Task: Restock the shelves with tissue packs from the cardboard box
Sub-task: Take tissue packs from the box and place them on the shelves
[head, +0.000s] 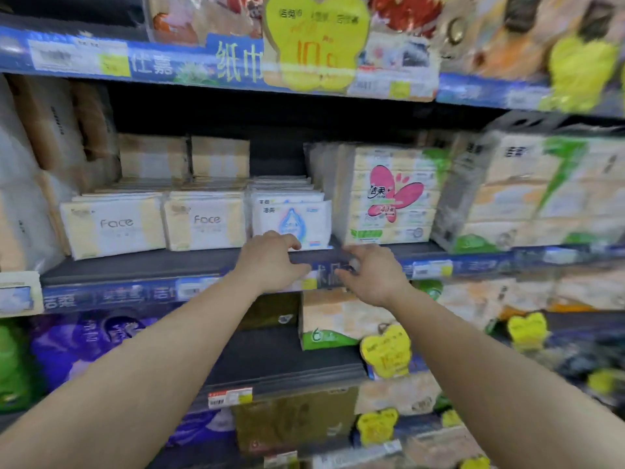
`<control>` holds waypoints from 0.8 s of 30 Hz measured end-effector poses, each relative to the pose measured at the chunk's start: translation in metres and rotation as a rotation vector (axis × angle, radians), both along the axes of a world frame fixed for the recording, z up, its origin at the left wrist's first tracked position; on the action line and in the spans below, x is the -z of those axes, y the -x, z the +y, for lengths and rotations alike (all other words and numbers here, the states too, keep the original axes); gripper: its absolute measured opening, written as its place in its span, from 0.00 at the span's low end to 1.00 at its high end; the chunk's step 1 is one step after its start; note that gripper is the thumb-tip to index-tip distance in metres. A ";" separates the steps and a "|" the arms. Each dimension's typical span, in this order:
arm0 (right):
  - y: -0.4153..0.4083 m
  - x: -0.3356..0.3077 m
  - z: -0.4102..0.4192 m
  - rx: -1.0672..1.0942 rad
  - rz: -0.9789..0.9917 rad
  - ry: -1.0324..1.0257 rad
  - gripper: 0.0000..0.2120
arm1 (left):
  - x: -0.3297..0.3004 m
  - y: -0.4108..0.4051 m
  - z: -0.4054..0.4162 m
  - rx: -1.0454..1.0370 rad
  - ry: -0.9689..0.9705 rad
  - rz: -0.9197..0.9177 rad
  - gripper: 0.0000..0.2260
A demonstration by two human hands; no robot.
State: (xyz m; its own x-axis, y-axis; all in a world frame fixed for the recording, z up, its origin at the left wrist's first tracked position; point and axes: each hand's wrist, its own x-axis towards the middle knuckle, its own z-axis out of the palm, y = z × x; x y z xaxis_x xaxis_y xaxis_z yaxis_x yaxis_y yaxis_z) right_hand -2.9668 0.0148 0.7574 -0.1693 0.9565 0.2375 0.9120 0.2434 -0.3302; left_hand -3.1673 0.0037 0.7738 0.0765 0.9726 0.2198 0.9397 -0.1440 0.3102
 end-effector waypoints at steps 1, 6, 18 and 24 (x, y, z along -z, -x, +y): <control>-0.032 0.002 -0.012 0.049 -0.072 0.014 0.28 | 0.003 -0.034 -0.006 0.055 0.013 0.029 0.24; -0.200 0.013 -0.082 0.278 -0.141 0.103 0.30 | 0.022 -0.218 -0.031 0.322 0.108 0.091 0.27; -0.495 0.053 -0.193 0.802 -0.033 0.184 0.32 | 0.057 -0.560 -0.063 0.790 0.176 0.088 0.29; -0.611 0.065 -0.184 0.955 -0.030 0.203 0.30 | 0.075 -0.701 -0.032 0.972 0.234 0.146 0.28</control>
State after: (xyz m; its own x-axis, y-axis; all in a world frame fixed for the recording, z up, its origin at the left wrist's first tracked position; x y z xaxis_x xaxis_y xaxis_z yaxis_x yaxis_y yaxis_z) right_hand -2.3555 -0.1688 0.6923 0.6950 0.7164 0.0612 0.7045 -0.6615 -0.2572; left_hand -2.4658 -0.0282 0.6990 0.8698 0.4916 -0.0433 0.4781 -0.8177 0.3205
